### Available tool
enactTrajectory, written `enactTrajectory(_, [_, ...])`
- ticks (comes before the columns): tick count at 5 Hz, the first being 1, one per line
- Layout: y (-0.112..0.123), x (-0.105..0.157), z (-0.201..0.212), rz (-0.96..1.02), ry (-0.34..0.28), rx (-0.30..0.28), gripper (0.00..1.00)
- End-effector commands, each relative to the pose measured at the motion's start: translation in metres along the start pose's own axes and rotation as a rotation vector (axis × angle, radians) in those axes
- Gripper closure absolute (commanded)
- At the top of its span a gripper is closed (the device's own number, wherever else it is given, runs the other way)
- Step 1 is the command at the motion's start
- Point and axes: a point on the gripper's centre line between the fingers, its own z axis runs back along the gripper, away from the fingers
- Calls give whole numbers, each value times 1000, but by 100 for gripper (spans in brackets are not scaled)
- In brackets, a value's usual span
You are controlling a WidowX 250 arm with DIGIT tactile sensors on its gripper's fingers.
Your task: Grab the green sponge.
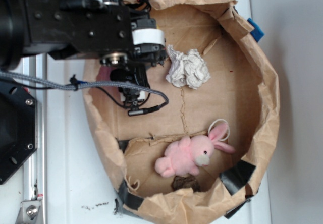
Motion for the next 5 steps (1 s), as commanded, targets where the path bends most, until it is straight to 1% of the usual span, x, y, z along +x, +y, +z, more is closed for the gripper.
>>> enactTrajectory(1, [11,-9,18,12,-38,-2,0])
enactTrajectory(3, [14,-12,15,69,-35,-1,0])
enactTrajectory(4, [18,-12,13,156,-21,-9,0])
enactTrajectory(5, [20,-9,12,185,-14,-5,0])
